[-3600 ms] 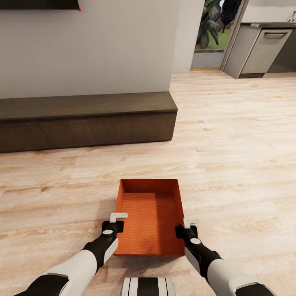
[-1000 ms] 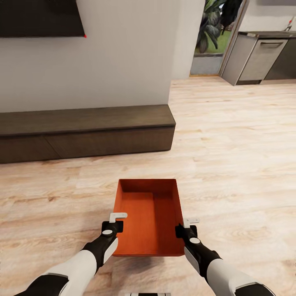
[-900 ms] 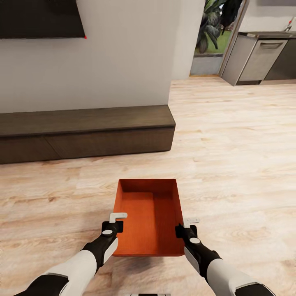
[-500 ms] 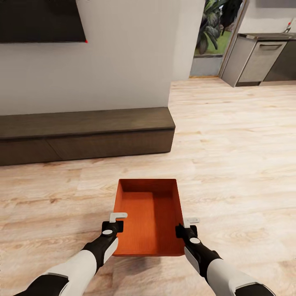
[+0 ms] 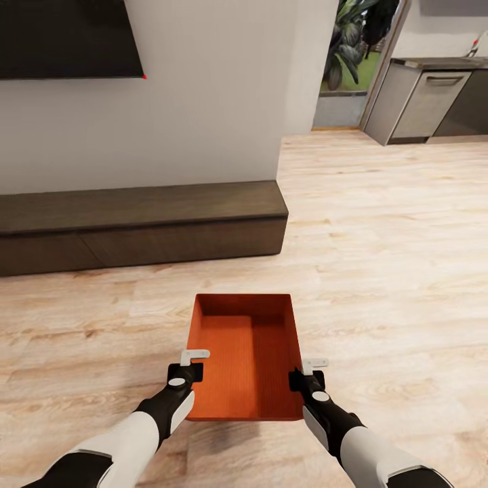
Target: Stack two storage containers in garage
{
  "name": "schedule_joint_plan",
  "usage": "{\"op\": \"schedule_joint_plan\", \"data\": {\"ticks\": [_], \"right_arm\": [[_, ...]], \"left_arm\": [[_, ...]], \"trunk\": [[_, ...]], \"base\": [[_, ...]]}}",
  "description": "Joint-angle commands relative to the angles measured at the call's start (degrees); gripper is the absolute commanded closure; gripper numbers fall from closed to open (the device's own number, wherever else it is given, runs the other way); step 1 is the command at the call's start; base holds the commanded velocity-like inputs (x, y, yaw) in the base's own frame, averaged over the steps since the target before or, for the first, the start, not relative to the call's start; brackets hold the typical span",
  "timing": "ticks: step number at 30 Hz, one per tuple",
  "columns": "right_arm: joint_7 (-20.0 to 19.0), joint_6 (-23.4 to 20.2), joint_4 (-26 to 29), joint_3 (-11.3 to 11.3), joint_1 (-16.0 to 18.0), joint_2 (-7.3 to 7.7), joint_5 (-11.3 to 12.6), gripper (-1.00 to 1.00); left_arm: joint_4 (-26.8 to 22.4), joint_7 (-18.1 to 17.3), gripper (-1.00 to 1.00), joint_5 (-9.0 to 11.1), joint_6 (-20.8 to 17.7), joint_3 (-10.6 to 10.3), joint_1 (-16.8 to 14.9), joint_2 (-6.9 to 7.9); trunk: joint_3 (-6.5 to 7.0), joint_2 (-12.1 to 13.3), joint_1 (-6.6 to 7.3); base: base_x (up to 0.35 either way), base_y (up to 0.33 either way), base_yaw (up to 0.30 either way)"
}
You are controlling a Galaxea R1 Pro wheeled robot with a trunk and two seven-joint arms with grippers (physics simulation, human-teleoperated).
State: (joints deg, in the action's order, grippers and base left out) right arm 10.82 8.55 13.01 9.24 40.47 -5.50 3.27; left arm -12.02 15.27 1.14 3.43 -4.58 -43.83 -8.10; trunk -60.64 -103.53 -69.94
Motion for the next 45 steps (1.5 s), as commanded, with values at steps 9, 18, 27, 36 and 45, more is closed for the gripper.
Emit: {"op": "schedule_joint_plan", "data": {"ticks": [9, 18, 27, 36, 45], "right_arm": [[0.00, 0.86, 0.17, -0.28, 0.04, -0.04, -0.20, 1.00], [-0.01, 0.86, 0.17, -0.28, 0.04, 0.02, -0.29, 1.00], [-0.01, 0.78, 0.17, -0.17, 0.04, -0.03, -0.53, 1.00], [-0.01, 0.85, 0.17, -0.18, 0.04, -0.04, -0.64, 1.00], [0.00, 0.86, 0.24, -0.19, 0.04, -0.04, -0.57, 1.00]], "left_arm": [[0.25, 0.29, 1.00, 1.06, 0.08, 1.36, -0.03, -0.13], [0.27, 0.29, 1.00, 1.06, 0.08, 1.34, -0.03, -0.08], [0.27, 0.29, 1.00, 1.06, 0.09, 1.33, -0.03, -0.10], [0.24, 0.29, 1.00, 1.06, 0.13, 1.34, -0.03, -0.10], [0.24, 0.29, 1.00, 1.06, 0.17, 1.33, -0.03, -0.14]], "trunk": [[1.59, 3.61, 1.99], [3.21, 7.22, 3.97], [4.82, 10.83, 5.94], [6.44, 14.44, 7.92], [8.05, 18.05, 9.90]], "base": [[0.000, 0.000, 0.000], [0.000, 0.000, 0.000], [0.000, 0.000, 0.000], [0.000, 0.000, 0.000], [0.000, 0.000, 0.000]]}}
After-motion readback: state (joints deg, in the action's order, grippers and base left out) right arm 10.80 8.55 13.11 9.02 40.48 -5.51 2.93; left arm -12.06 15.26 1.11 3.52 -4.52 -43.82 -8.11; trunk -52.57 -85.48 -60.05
